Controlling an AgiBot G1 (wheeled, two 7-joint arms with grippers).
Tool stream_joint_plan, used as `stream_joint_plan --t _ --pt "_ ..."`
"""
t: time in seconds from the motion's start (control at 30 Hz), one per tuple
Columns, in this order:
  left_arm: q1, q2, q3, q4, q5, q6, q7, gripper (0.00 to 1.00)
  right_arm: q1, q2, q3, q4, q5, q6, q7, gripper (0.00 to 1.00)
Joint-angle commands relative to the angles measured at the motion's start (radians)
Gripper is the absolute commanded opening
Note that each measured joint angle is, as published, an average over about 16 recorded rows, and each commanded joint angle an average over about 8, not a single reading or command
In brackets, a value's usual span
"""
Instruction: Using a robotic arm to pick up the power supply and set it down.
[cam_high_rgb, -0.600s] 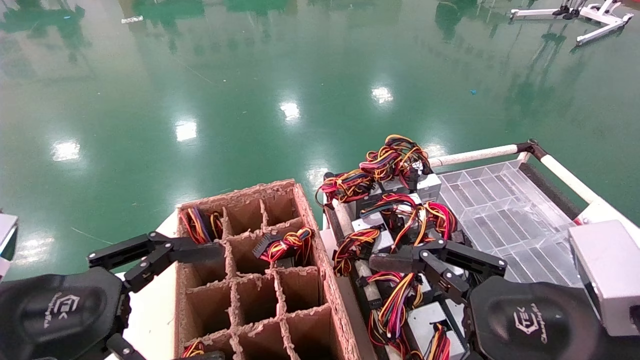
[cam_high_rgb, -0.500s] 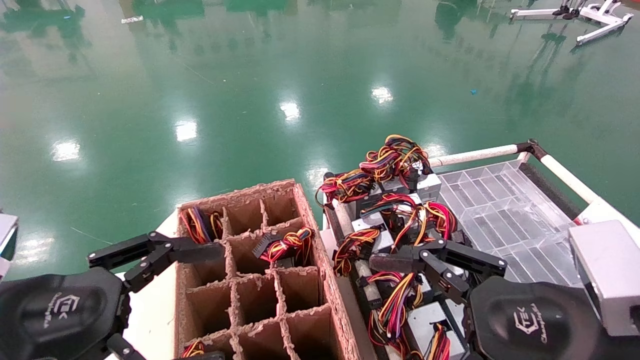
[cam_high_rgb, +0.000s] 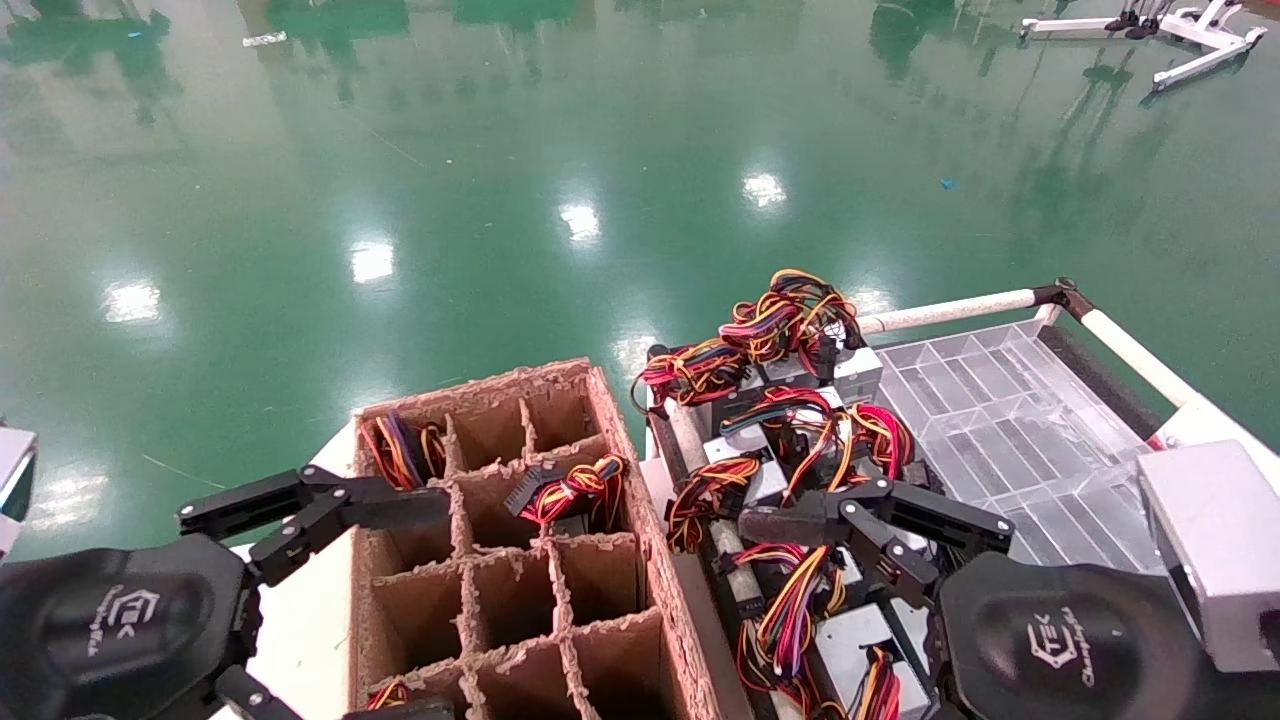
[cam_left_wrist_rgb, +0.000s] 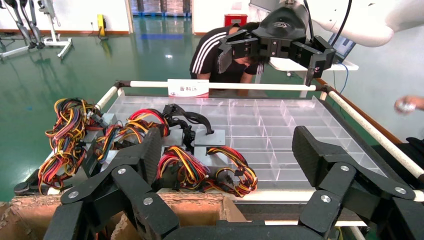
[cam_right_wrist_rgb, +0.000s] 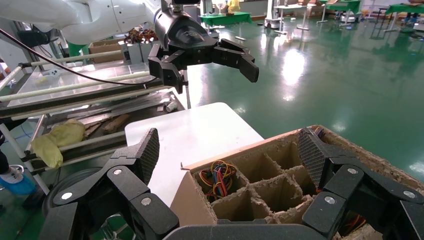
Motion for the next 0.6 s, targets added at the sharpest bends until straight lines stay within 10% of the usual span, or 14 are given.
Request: stream_joint_plan --t 0.03,0.6 --pt "0.0 0.0 0.0 0.0 0.0 0.0 0.0 0.0 0.0 0.0 0.0 0.0 0.0 0.0 0.0 1.0" --pt "0.0 0.0 0.0 0.0 0.0 0.0 0.0 0.0 0.003 -0.005 -0.003 -0.009 -0.019 0.015 -0.008 1.0"
